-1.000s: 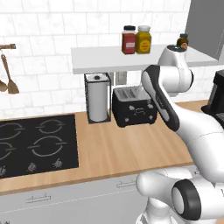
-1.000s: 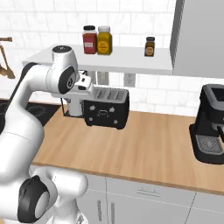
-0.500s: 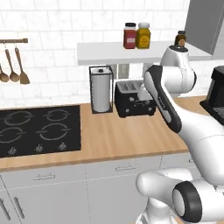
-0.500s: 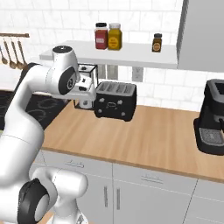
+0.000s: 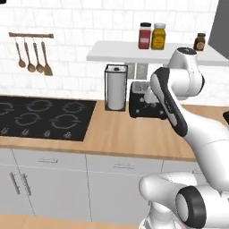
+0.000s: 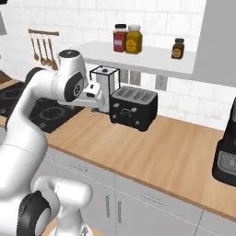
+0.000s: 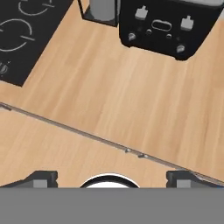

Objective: Take a straw from the drawer in front and place it inside the glass cup on the dining counter.

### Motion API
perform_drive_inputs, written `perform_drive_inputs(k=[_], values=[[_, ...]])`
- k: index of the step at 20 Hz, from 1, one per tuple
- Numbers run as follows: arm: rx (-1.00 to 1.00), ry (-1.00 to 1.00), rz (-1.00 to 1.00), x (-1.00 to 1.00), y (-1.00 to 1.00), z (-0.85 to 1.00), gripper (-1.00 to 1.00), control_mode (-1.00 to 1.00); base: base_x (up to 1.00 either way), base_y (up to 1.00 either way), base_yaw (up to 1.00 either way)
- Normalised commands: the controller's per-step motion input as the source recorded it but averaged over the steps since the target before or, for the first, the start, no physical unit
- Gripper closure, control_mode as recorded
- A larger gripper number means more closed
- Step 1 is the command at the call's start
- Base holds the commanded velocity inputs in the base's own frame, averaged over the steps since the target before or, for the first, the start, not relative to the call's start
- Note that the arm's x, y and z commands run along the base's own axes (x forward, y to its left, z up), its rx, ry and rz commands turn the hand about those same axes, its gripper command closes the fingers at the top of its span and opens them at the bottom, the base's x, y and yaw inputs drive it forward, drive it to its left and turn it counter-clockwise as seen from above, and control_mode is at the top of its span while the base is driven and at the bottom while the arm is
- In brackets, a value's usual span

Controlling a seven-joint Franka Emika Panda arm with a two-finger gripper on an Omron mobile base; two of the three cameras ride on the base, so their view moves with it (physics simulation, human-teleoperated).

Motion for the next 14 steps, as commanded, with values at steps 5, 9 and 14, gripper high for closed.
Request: perform_drive_inputs(k=[5, 9, 14], values=[[0.0, 0.0, 0.0, 0.0, 0.0, 0.0, -1.0, 1.0, 0.0, -0.67, 0.69], [0.0, 0.0, 0.0, 0.0, 0.0, 0.0, -1.0, 1.0, 0.0, -0.66, 0.73], [0.0, 0.0, 0.0, 0.0, 0.0, 0.0, -1.0, 1.0, -0.01, -0.65, 0.66]])
